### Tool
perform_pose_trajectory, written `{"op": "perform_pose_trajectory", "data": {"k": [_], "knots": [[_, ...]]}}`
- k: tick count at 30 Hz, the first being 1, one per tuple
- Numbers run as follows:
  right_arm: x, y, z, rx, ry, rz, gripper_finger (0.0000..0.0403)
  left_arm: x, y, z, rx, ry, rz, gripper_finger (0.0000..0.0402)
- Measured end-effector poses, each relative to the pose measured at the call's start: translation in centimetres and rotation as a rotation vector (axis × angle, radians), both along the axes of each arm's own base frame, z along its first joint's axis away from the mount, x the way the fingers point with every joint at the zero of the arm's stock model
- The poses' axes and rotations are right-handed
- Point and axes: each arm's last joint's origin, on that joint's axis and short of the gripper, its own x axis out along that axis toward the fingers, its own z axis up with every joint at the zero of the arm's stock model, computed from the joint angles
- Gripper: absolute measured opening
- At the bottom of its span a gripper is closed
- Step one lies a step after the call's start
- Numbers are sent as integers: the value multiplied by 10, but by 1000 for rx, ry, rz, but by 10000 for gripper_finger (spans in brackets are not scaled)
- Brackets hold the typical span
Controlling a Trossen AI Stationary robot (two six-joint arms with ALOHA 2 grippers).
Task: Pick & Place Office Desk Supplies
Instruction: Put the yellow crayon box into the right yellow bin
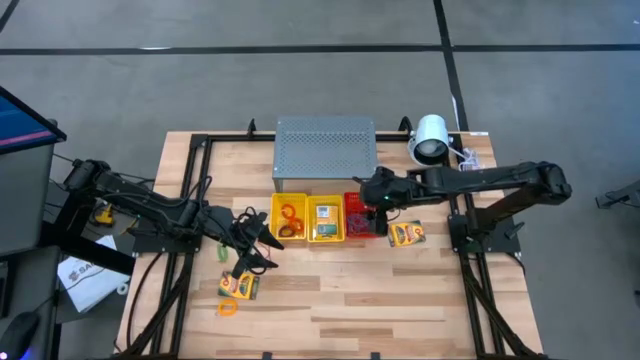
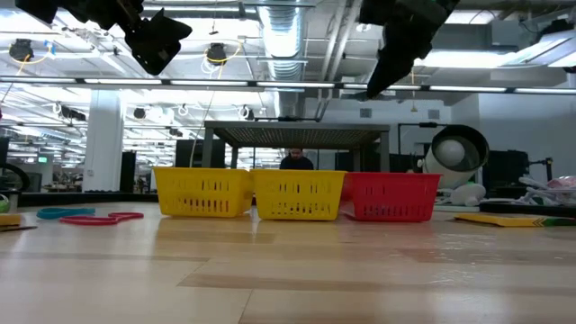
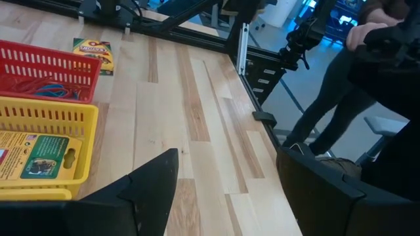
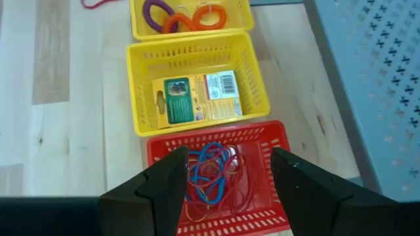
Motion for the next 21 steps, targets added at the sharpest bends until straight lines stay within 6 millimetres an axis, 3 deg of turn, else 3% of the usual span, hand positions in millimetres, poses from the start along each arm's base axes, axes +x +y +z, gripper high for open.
{"op": "perform_pose_trajectory", "data": {"k": [21], "knots": [[1, 7, 0, -18, -13, 14, 209, 0, 0, 0, 0, 0, 0, 254]]}}
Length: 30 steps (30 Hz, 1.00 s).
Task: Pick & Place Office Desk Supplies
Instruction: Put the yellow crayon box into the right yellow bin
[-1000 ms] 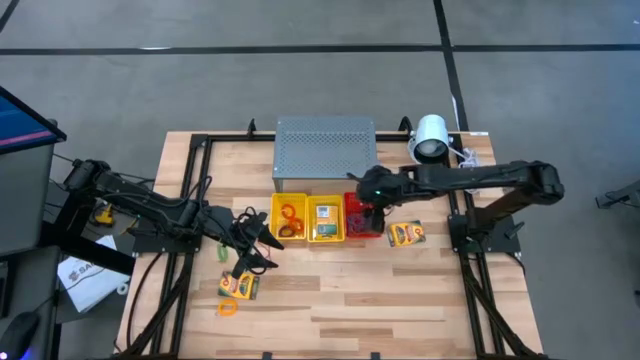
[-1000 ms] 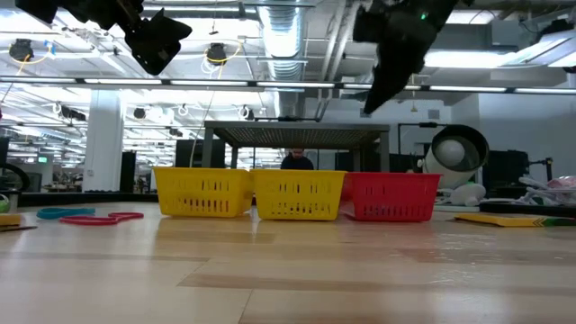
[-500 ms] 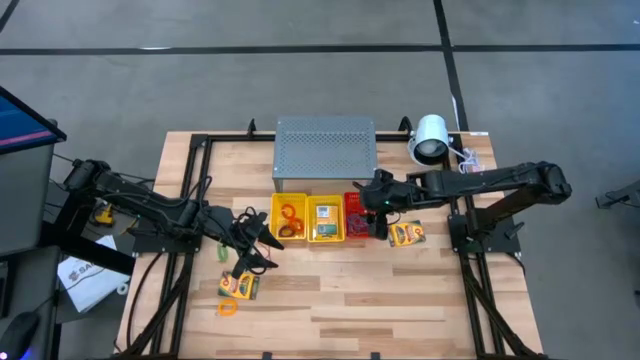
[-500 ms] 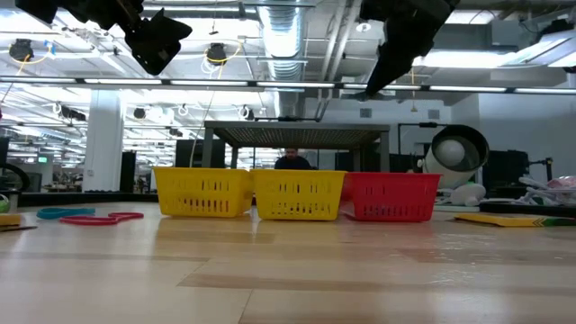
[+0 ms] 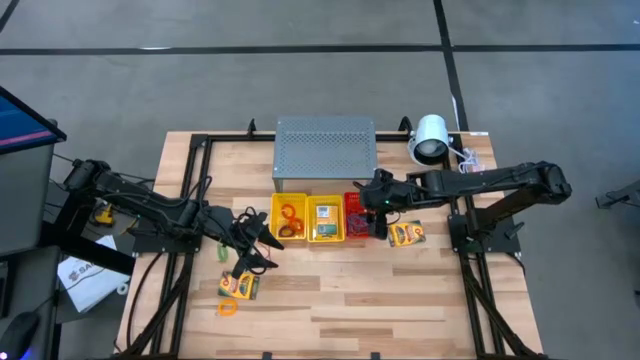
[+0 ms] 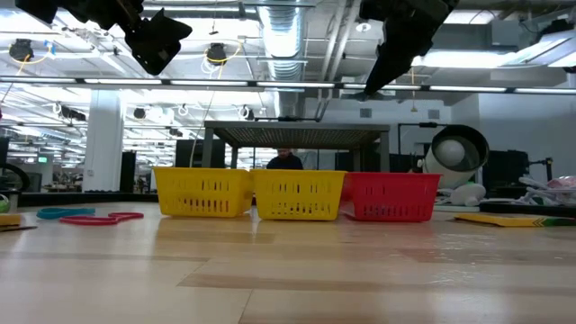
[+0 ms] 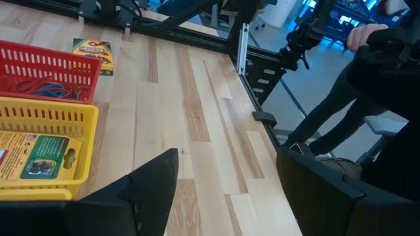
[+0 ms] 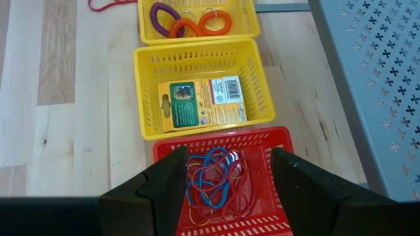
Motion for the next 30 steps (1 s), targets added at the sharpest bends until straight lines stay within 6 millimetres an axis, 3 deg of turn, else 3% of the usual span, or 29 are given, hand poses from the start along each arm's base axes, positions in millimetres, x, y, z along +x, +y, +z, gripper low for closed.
{"op": "perform_pose_trajectory", "data": {"k": [22, 30], "knots": [[-1, 0, -1, 0, 12, 3, 209, 0, 0, 0, -3, 1, 1, 254], [-33, 17, -9, 21, 288, 3, 209, 0, 0, 0, -2, 5, 1, 254]]}}
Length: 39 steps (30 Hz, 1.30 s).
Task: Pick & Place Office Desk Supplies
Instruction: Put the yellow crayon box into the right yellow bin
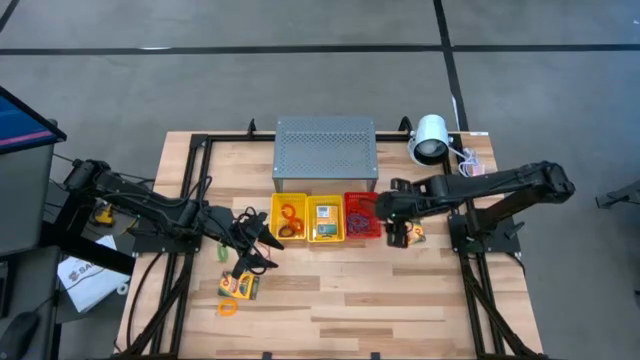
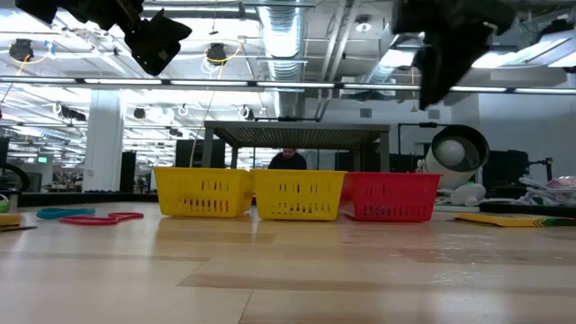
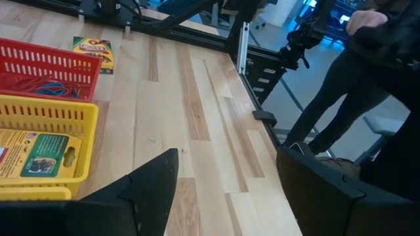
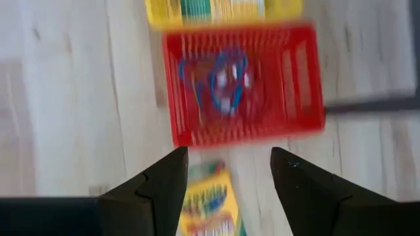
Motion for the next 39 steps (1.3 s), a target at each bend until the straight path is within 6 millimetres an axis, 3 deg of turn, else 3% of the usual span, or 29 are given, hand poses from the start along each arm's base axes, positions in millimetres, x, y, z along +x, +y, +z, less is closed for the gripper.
{"op": "perform_pose_trajectory", "data": {"k": [3, 9, 15, 22, 29, 39], "knots": [[-5, 9, -10, 2, 71, 15, 209, 0, 0, 0, 10, -4, -3, 254], [-24, 21, -54, 31, 263, 47, 209, 0, 0, 0, 7, -2, -3, 254], [-25, 12, -84, 66, 392, -15, 215, 0, 0, 0, 1, -1, 0, 254], [-15, -12, -106, 137, 505, -49, 261, 0, 0, 0, -10, 4, 4, 254], [-13, -31, -116, 208, 575, -52, 301, 0, 0, -1, -8, 10, 4, 254], [-18, -35, -104, 200, 603, -74, 304, -1, 0, -4, 11, 43, 1, 254]]}}
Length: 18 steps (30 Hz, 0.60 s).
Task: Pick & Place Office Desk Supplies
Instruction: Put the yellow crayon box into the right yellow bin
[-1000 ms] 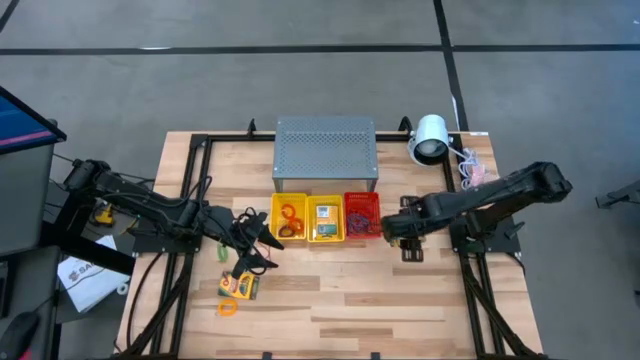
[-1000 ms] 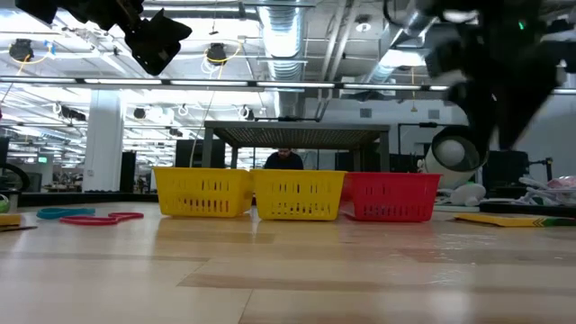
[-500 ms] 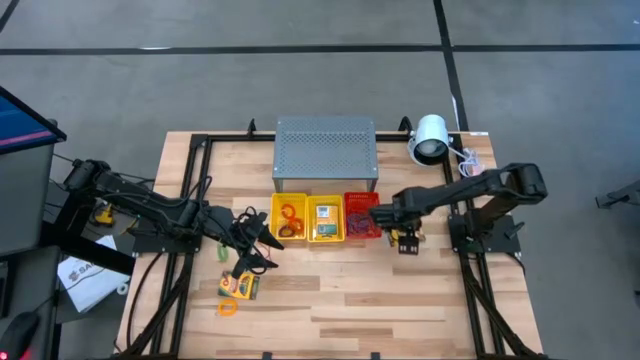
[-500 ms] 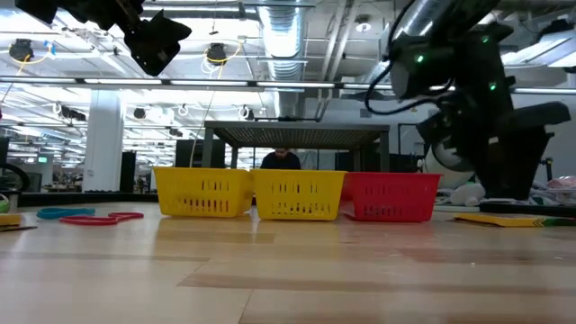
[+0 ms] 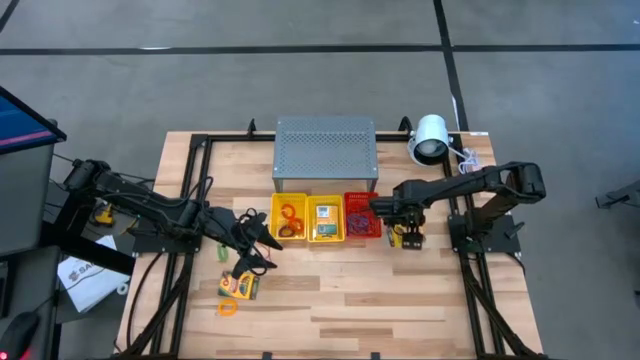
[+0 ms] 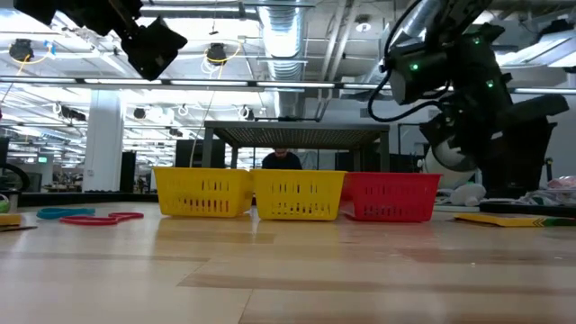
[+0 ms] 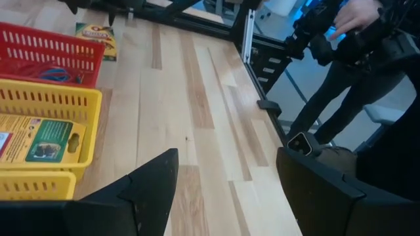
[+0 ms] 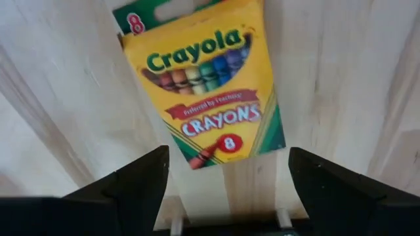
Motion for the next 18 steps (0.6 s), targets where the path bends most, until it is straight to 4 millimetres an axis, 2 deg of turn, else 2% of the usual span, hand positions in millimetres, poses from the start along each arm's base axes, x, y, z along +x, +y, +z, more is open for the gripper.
{"op": "perform_pose_trajectory", "data": {"k": [14, 18], "knots": [[16, -1, 5, 8, -138, 37, 304, 1, 0, 2, -2, -21, 7, 254], [14, -4, 5, 3, -121, -36, 310, 1, 0, 2, -1, -21, 8, 254]]}}
